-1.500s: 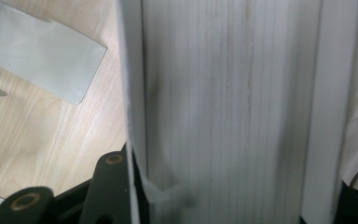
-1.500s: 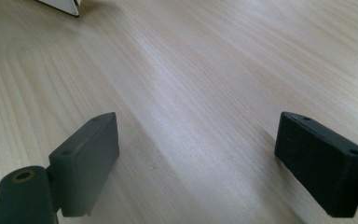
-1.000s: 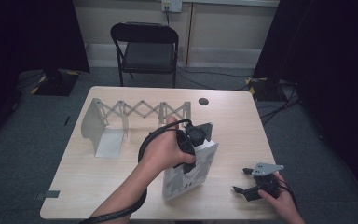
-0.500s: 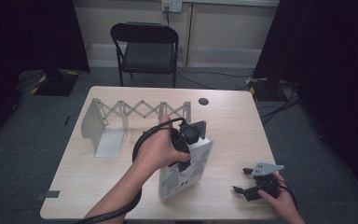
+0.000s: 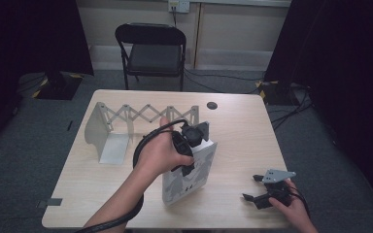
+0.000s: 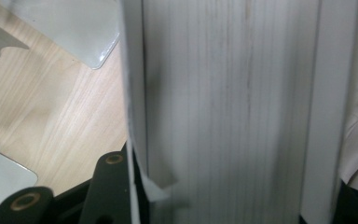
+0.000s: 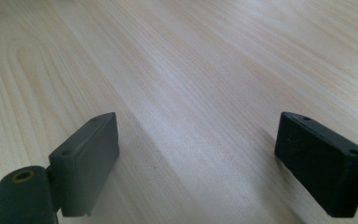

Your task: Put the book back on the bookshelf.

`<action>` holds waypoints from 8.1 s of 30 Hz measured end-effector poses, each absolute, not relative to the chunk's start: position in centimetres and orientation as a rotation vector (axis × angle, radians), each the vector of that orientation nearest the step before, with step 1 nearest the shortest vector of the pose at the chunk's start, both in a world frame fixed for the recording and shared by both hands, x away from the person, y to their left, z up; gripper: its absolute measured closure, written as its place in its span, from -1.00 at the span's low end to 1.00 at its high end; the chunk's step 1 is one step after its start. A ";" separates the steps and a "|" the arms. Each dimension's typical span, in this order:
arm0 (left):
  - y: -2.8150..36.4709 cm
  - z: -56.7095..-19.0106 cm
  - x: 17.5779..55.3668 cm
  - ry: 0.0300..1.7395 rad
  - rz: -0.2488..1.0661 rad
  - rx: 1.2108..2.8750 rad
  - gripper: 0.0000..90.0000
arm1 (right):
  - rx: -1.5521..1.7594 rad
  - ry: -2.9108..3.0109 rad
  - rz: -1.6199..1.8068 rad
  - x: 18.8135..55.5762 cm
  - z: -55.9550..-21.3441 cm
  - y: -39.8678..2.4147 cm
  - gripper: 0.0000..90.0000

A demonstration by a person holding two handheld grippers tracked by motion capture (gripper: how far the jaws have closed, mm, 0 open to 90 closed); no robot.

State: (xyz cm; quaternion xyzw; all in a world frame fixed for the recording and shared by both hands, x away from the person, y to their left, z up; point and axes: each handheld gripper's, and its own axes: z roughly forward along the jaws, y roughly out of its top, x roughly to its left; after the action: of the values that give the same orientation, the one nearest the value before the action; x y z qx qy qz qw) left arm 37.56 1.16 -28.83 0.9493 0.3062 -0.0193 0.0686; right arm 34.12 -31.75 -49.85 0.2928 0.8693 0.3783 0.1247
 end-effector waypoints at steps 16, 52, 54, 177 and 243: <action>2.9 -28.3 38.0 0.983 -0.069 2.828 0.18 | 0.853 2.533 1.105 34.1 -49.9 -31.7 -0.71; 6.0 -28.2 39.3 1.166 -0.068 2.768 0.18 | 0.852 2.533 1.105 34.1 -49.9 -31.7 -0.71; 6.0 -28.2 39.6 1.192 -0.071 2.748 0.18 | 0.853 2.533 1.106 34.1 -49.9 -31.7 -0.71; 3.1 -28.4 48.0 1.614 0.046 2.441 0.18 | 0.852 2.534 1.106 34.1 -49.9 -31.7 -0.71; 2.3 -29.9 50.0 1.737 0.089 2.331 0.18 | 0.851 2.535 1.106 34.1 -49.9 -31.7 -0.71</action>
State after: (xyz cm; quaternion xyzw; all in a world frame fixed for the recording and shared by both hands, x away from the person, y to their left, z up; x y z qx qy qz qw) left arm 50.03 2.28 -29.94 0.7961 0.5931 0.0305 0.1165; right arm 34.14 -31.74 -49.86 0.2918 0.8694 0.3793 0.1235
